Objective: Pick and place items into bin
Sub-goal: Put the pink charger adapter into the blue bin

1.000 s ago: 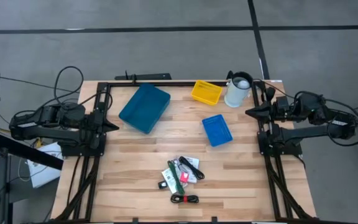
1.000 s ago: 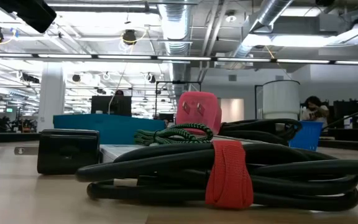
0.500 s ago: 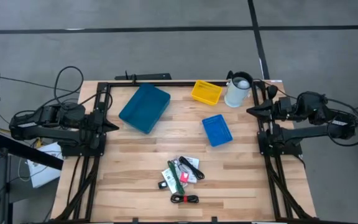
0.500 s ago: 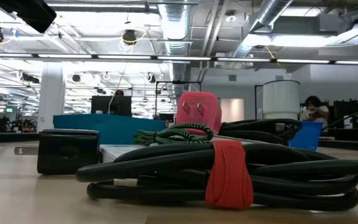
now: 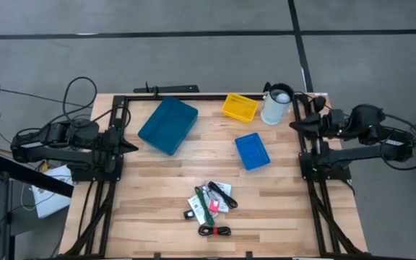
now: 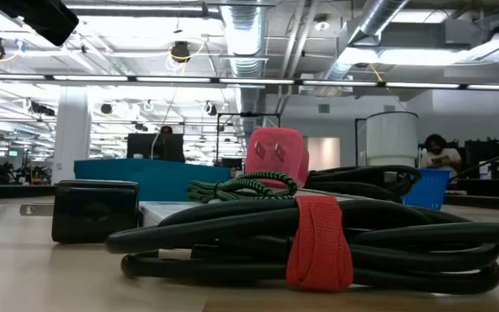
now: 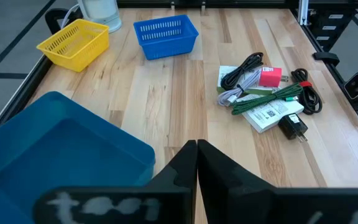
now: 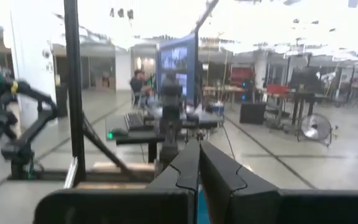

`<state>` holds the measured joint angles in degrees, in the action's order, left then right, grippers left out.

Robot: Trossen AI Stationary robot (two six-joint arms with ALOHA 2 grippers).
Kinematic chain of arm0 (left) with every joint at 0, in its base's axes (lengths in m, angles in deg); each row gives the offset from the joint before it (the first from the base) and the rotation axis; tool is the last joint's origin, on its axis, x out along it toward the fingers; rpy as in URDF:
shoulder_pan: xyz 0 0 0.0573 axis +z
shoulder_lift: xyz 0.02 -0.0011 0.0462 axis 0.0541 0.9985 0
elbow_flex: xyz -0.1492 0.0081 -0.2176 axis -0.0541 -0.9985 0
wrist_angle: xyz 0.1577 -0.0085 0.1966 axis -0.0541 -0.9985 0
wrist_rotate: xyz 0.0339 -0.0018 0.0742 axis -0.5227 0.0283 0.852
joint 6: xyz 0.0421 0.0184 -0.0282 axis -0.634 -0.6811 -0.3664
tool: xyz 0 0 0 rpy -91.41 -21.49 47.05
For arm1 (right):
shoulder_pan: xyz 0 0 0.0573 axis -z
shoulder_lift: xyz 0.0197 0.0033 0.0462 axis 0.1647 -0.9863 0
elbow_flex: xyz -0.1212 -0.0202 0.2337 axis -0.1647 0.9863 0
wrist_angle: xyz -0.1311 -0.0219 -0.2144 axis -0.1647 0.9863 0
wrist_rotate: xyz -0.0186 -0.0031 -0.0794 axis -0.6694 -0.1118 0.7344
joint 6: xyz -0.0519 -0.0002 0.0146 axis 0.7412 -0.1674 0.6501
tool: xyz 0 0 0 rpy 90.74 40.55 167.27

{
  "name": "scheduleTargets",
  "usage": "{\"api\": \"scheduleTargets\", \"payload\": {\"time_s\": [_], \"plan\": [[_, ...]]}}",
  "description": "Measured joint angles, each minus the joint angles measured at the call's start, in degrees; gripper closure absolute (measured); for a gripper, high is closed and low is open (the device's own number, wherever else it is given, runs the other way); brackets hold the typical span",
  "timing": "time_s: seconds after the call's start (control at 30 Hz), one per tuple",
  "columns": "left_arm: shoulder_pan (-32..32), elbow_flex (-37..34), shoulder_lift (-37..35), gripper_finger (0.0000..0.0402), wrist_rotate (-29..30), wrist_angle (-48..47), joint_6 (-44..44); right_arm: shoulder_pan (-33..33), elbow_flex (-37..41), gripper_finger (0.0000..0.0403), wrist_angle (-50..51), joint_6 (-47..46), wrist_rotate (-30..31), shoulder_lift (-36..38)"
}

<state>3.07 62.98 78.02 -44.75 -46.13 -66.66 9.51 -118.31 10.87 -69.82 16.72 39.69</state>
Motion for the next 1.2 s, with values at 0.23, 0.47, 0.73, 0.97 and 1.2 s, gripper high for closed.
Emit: {"api": "scheduleTargets", "payload": {"time_s": [0.23, 0.47, 0.73, 0.97, 1.2], "plan": [[0.01, 0.0, 0.01, 0.0401, 0.0, 0.0, 0.01, 0.0, 0.02, 0.0395, -15.03, -0.6, 0.36, -3.67], [0.0, 0.0, 0.01, 0.0401, 0.0, 0.0, 0.0, -0.37, 0.02, 0.0395, -29.16, 1.42, 0.24, -11.69], [0.0, 0.01, 0.01, 0.0401, 0.0, 0.01, 0.0, -0.37, 0.07, 0.0395, -35.51, 1.09, 0.07, -24.39], [0.0, 0.01, 0.01, 0.0401, 0.0, 0.0, 0.0, -0.63, 0.02, 0.0395, -23.8, -8.77, 0.02, -28.93], [0.0, 0.01, 0.01, 0.0401, 0.0, 0.02, 0.0, -4.57, 0.02, 0.0395, -14.98, -14.66, 0.0, -29.06]]}}
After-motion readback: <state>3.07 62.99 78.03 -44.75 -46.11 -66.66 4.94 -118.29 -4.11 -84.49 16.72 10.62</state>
